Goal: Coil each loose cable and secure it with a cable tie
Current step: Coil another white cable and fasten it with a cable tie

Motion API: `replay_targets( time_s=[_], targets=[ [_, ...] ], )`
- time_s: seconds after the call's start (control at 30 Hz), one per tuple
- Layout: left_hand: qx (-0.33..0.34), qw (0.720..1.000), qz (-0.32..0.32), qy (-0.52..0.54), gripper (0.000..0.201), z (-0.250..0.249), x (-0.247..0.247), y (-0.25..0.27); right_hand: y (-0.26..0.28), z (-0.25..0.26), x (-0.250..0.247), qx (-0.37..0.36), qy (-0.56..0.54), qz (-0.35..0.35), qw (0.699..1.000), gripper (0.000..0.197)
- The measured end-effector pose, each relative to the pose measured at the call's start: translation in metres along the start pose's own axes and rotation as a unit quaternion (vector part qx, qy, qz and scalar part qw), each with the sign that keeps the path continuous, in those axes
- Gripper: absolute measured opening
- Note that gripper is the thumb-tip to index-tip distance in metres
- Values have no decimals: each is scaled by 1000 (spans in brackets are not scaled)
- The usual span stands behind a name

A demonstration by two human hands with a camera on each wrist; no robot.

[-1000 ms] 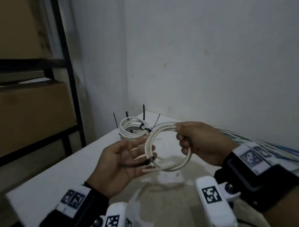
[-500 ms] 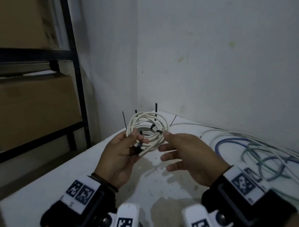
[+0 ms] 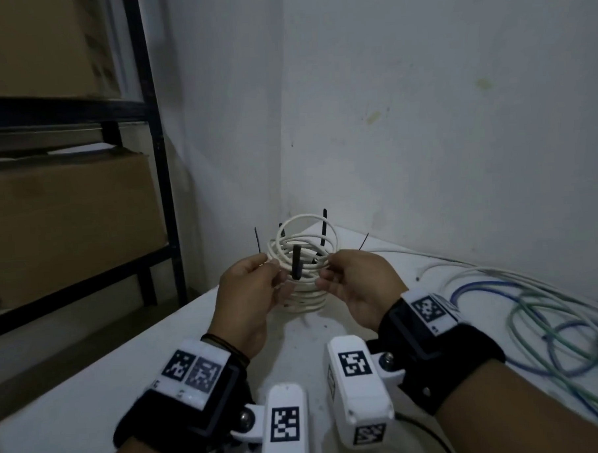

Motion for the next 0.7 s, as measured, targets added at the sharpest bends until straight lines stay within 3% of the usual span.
replay_targets(
  time_s=[0.13, 0.33, 0.53, 0.7],
  targets=[
    [9, 1000, 0, -3, 21, 2, -5, -1, -9, 3, 0, -12, 42, 3, 999, 20],
    [53, 998, 30, 33, 19, -10, 0, -3, -8, 25, 9, -89, 93, 14, 992, 23],
    [-9, 999, 49, -18, 26, 10, -2, -8, -20, 5, -5, -30, 226, -26, 973, 20],
    [6, 997, 15, -70, 20, 10, -12, -9, -16, 9, -6, -66, 321, -75, 942, 29]
  ],
)
Point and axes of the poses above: each hand's wrist, its own y-axis away from the middle knuckle, its own x-axis out of the palm, z = x × y, the point moved 10 cm from there along -y, towards the middle knuckle, and after that the axes turned 14 degrees about z, right-handed, at the moved point
